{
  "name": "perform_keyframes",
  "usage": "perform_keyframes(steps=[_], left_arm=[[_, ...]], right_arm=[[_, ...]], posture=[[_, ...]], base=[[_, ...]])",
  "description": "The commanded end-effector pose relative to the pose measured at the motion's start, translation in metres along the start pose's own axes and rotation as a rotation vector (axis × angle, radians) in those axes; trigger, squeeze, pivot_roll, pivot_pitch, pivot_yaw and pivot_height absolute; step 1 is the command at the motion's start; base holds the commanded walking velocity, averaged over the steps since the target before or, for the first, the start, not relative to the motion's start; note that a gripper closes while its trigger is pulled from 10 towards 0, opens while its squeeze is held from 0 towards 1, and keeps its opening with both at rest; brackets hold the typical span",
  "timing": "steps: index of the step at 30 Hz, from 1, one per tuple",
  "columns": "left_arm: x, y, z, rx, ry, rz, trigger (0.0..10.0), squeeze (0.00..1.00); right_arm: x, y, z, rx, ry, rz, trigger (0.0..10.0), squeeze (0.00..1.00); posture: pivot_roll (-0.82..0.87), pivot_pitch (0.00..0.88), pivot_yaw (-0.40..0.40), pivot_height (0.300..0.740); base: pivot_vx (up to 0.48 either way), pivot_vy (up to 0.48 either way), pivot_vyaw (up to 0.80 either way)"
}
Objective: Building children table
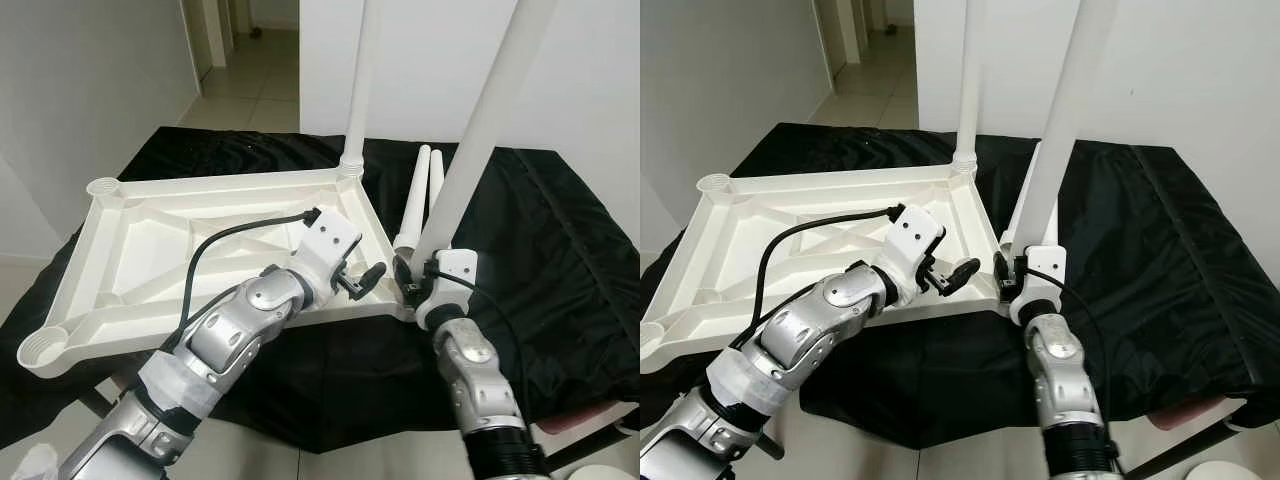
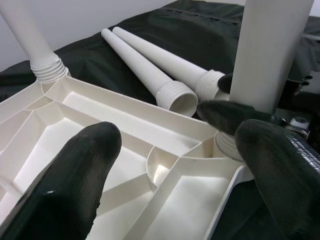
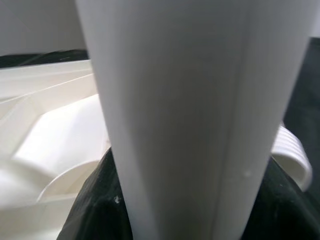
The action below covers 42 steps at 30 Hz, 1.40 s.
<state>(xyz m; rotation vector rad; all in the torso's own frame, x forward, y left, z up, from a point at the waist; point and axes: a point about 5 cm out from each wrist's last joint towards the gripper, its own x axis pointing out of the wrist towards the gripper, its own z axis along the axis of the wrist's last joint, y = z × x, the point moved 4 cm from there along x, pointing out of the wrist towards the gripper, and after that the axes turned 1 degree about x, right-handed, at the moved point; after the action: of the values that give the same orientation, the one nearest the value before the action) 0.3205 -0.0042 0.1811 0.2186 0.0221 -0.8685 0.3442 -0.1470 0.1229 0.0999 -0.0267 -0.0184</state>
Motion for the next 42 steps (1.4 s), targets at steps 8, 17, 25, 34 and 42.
perform_keyframes(steps=[8, 17, 25, 34, 42], left_arm=[[-0.003, -0.011, -0.002, -0.014, 0.01, -0.149, 10.0, 0.0], [0.0, -0.006, 0.0, -0.003, 0.004, -0.139, 10.0, 0.0], [0.001, -0.002, 0.002, 0.0, -0.002, -0.127, 10.0, 0.0], [-0.005, -0.001, -0.004, 0.018, 0.005, -0.137, 10.0, 0.0], [-0.021, -0.01, -0.018, 0.061, 0.026, -0.244, 10.0, 0.0]], right_arm=[[-0.006, 0.008, -0.008, 0.092, 0.042, -0.109, 10.0, 0.0], [-0.006, 0.01, 0.003, 0.095, -0.006, -0.014, 10.0, 1.0], [-0.003, 0.012, 0.021, -0.006, -0.042, 0.189, 10.0, 0.0], [0.001, 0.012, 0.031, -0.17, -0.048, 0.444, 10.0, 0.0], [0.005, 0.011, 0.024, -0.208, 0.0, 0.592, 10.0, 0.0]], posture=[[-0.01, 0.0, 0.031, 0.74], [-0.01, 0.0, 0.032, 0.74], [-0.02, 0.0, 0.03, 0.74], [-0.01, 0.0, 0.029, 0.74], [0.0, 0.0, 0.029, 0.74]], base=[[0.0, 0.0, 0.0], [0.0, 0.0, 0.0], [0.0, 0.0, 0.0], [0.0, 0.0, 0.0], [0.0, 0.0, 0.0]])
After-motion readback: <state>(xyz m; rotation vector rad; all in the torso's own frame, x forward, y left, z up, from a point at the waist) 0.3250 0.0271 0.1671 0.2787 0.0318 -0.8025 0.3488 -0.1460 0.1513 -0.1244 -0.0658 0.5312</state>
